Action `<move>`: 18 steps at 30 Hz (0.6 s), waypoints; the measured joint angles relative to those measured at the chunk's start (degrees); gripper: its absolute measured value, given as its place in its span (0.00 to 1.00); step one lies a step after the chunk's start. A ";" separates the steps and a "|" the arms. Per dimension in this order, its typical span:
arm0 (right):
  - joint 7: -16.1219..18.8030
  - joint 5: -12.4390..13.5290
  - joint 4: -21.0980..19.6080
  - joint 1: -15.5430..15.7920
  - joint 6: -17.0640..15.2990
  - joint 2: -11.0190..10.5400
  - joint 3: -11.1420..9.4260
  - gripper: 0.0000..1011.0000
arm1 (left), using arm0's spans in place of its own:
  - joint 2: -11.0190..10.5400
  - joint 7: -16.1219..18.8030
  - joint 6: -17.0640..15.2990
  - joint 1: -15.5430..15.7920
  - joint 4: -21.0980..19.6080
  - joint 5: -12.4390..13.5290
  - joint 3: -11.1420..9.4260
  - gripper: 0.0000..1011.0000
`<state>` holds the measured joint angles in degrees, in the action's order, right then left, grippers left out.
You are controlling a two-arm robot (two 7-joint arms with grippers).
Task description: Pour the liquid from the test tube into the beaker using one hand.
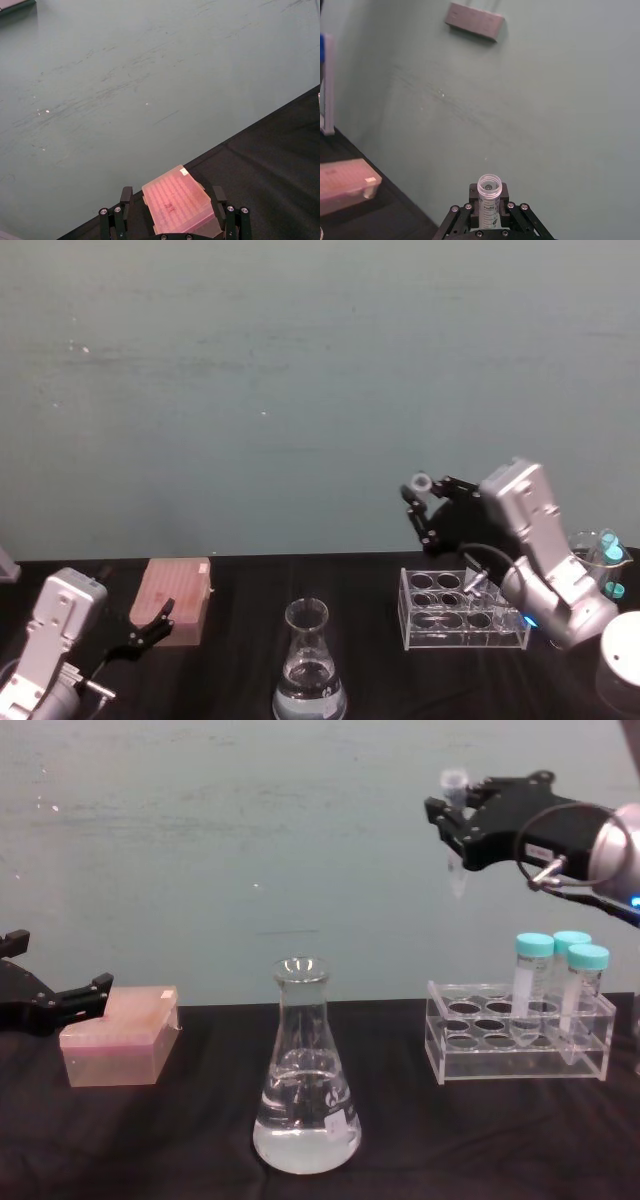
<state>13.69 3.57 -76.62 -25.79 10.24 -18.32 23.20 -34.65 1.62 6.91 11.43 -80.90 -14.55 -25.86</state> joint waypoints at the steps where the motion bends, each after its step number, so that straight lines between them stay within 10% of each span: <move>1: 0.42 0.86 -0.08 0.25 -0.57 0.12 -0.52 0.22 | 0.00 0.00 0.00 0.00 0.00 0.00 0.00 0.99; 9: 4.88 9.84 0.76 2.48 -8.59 1.77 -5.43 0.22 | 0.00 0.00 0.00 0.00 0.00 0.00 0.00 0.99; 18: 6.36 12.06 1.95 3.21 -12.30 2.11 -6.43 0.22 | 0.00 0.00 0.00 0.00 0.00 0.00 0.00 0.99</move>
<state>20.05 15.63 -74.67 -22.58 -2.07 -16.20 16.77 -34.64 1.62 6.91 11.43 -80.90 -14.55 -25.86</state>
